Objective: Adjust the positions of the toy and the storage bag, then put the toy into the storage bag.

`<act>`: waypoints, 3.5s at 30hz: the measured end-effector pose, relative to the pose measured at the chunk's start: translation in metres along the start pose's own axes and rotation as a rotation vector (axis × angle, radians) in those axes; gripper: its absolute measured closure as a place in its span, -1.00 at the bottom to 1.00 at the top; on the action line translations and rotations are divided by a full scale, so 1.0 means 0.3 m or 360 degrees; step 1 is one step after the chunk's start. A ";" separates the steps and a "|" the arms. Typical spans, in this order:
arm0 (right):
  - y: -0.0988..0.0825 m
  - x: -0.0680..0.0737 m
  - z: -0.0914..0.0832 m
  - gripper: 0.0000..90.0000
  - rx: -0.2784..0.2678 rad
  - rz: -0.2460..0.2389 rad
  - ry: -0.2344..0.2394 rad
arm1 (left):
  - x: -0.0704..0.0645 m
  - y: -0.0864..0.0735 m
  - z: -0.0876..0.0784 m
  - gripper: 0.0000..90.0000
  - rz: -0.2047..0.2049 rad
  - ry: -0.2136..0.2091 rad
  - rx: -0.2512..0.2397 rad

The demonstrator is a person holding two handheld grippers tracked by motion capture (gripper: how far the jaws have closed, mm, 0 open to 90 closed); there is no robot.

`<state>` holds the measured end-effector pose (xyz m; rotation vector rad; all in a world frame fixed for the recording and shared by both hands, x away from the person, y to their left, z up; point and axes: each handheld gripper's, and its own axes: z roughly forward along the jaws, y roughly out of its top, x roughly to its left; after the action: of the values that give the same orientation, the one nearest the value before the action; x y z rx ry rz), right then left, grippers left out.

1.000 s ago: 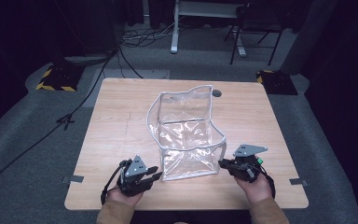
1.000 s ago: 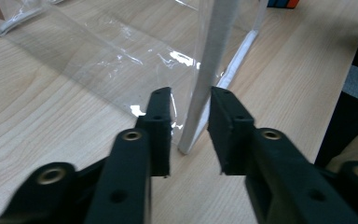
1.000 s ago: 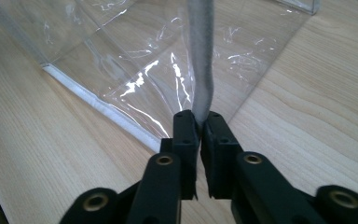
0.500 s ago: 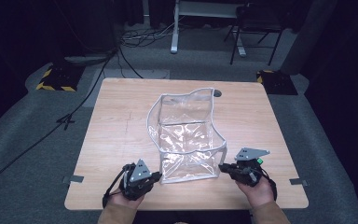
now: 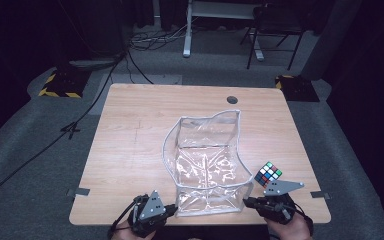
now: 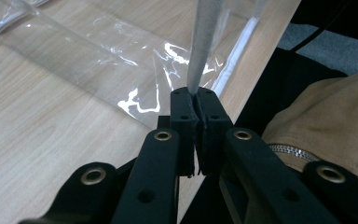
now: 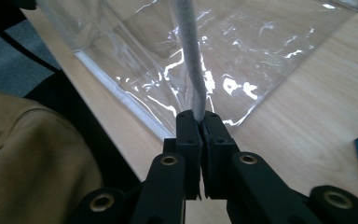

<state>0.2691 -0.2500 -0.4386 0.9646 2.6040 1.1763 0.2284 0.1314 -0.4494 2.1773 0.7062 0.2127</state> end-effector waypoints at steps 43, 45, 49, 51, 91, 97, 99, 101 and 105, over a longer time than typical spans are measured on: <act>-0.043 -0.199 -0.191 -0.25 -0.0135 0.0312 -0.0466 | 0.398 -0.114 -0.007 -0.14 -0.0504 0.0438 0.0094; -0.042 -0.207 -0.193 -0.27 -0.0124 0.0301 -0.0480 | 0.406 -0.117 -0.001 -0.15 -0.0525 0.0441 0.0113; -0.037 -0.247 -0.187 -0.33 -0.0090 0.0313 -0.0515 | 0.437 -0.132 0.014 -0.18 -0.0542 0.0488 0.0156; -0.032 -0.263 -0.178 -0.37 -0.0055 0.0317 -0.0509 | 0.442 -0.133 0.014 -0.18 -0.0525 0.0498 0.0162; 0.107 -0.381 0.028 -0.25 0.0511 0.0182 -0.0493 | 0.443 -0.149 0.041 -0.47 -0.0383 0.0529 0.0112; 0.134 -0.377 -0.024 -0.25 0.0446 0.0241 -0.0458 | 0.443 -0.150 0.042 -0.47 -0.0386 0.0529 0.0107; 0.147 -0.374 -0.042 -0.25 0.0428 0.0261 -0.0443 | 0.443 -0.150 0.042 -0.47 -0.0383 0.0534 0.0108; 0.160 -0.372 -0.059 -0.25 0.0418 0.0251 -0.0436 | 0.444 -0.149 0.041 -0.48 -0.0382 0.0529 0.0114; 0.184 -0.368 -0.093 -0.25 0.0393 0.0248 -0.0432 | 0.443 -0.148 0.043 -0.53 -0.0376 0.0532 0.0119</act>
<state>0.3738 -0.3065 -0.3956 1.2940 2.5270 0.6994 0.3249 0.2188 -0.5023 2.1271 1.1672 0.4384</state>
